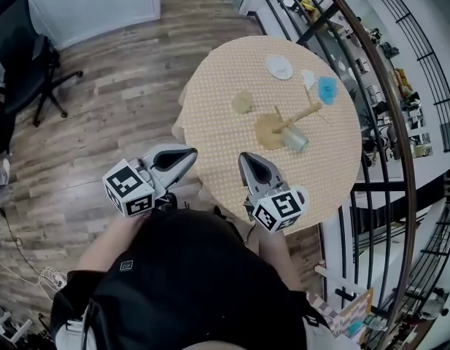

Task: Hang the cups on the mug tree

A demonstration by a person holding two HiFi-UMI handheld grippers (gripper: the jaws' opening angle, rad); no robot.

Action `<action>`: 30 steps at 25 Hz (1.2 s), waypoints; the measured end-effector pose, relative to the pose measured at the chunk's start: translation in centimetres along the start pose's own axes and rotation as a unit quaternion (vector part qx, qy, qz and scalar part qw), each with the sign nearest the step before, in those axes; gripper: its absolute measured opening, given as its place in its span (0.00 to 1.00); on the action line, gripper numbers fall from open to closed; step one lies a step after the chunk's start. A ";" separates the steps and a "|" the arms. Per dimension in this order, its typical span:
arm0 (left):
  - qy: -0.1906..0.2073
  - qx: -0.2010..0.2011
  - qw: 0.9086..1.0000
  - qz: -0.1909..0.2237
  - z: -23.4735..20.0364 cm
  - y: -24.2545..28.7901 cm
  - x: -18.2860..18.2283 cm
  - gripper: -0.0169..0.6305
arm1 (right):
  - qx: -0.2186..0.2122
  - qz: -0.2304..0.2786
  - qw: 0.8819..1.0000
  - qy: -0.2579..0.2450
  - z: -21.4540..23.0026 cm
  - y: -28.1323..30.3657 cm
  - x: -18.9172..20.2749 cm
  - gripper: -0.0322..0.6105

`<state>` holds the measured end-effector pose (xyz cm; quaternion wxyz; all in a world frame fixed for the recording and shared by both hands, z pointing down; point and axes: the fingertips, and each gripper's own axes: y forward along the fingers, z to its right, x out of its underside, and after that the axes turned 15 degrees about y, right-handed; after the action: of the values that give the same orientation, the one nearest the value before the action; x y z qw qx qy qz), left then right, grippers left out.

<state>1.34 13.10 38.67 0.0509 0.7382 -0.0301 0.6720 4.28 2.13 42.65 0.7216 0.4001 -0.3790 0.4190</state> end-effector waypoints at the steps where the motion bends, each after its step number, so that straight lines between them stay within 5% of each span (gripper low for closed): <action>1: -0.001 0.003 1.000 -0.002 -0.5 -0.9 0.1 0.04 | 0.004 -0.001 1.000 -0.004 -0.9 0.7 0.1 0.07; 8: 0.011 0.020 1.000 -0.002 -2.9 -3.0 -0.3 0.04 | 0.002 0.006 1.000 -0.026 -4.7 3.0 -0.5 0.07; 30: 0.010 0.012 1.000 0.019 0.8 -0.4 -2.0 0.03 | -0.005 0.005 1.000 0.004 -3.4 -1.8 1.2 0.07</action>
<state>1.95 13.34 36.64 0.0292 0.7315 -0.0353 0.6803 7.10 4.94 41.86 0.7229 0.3930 -0.3800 0.4226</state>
